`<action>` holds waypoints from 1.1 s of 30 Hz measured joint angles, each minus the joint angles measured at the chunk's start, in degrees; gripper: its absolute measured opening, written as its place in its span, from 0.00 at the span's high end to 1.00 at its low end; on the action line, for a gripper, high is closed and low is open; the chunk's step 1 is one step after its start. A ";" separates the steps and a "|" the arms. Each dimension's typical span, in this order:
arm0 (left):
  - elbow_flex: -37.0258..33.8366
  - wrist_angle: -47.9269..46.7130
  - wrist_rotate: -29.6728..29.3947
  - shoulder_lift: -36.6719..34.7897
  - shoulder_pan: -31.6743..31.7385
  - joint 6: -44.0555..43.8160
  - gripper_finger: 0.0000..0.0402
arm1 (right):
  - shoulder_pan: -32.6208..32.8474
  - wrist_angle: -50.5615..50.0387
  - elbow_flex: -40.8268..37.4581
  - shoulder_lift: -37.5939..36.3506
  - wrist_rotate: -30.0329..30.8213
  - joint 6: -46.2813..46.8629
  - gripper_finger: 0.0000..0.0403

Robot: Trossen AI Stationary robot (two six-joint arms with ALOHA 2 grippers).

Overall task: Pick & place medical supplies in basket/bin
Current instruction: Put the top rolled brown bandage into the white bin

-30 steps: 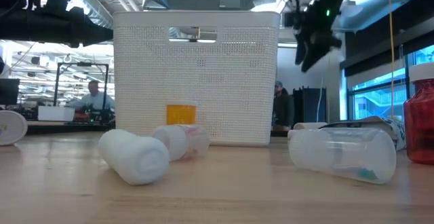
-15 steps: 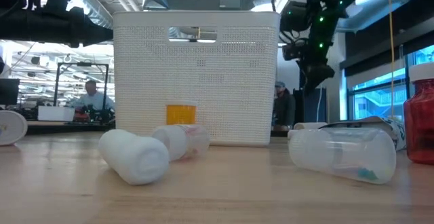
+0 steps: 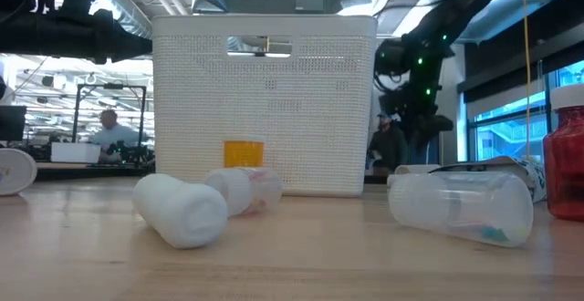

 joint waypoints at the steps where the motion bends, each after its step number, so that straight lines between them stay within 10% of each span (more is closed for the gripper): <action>1: -0.02 0.00 0.00 -0.02 0.00 0.00 0.98 | -0.35 0.26 0.00 0.93 0.00 -0.33 0.32; 19: -0.02 -0.02 -0.02 -0.02 0.02 0.00 0.99 | -3.89 5.09 0.07 10.54 0.02 -3.96 0.34; 33: 0.00 0.00 -0.02 0.00 0.02 -0.02 0.98 | -3.93 4.12 0.21 10.51 0.19 1.30 0.80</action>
